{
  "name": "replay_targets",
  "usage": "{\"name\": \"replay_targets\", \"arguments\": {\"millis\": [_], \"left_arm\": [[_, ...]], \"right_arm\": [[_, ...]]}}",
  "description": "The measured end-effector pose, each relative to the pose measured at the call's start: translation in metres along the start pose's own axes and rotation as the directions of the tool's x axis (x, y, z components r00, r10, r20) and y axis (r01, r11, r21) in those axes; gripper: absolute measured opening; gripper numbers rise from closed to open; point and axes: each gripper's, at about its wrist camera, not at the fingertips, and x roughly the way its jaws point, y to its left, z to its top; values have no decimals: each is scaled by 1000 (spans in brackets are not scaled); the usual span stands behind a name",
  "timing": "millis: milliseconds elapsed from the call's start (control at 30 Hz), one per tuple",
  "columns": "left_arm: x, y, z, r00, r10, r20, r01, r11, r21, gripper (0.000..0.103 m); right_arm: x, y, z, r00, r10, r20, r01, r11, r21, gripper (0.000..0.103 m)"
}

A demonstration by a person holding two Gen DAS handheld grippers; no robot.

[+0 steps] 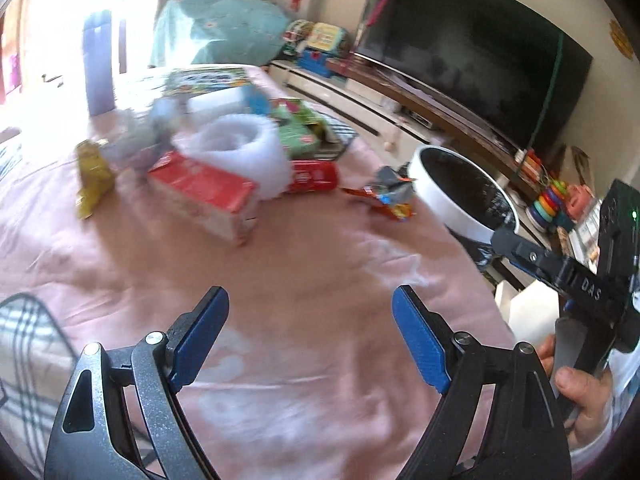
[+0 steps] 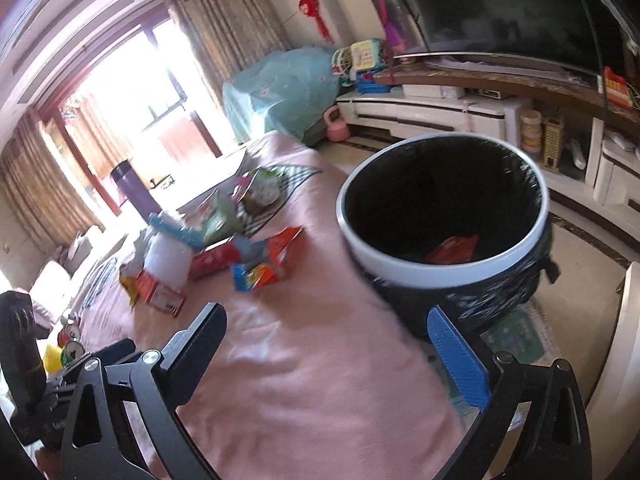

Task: Collect trash
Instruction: 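Move both tools back over the table toward the remaining trash, then grasp the red-and-white milk carton with the left tool while the right tool grasps the orange wrapper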

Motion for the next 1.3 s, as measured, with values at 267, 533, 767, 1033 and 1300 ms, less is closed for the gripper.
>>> {"name": "replay_targets", "arguments": {"millis": [267,533,767,1033,1300], "left_arm": [[-2,28,2,998,53,-19,-54,997,-62,86],[0,31,12,996,86,-14,-86,994,-71,86],[14,27,30,992,126,0,-125,988,-95,86],[53,33,50,977,214,-19,-214,960,-181,87],[72,48,55,975,220,-24,-221,955,-197,66]], "right_arm": [[8,26,-9,1000,16,-21,-17,998,-52,101],[15,32,-2,1000,15,-10,-16,997,-70,101],[30,33,7,999,29,-14,-30,996,-79,87],[64,37,20,997,45,-56,-49,995,-82,64],[94,39,22,993,33,-110,-43,994,-97,36]]}}
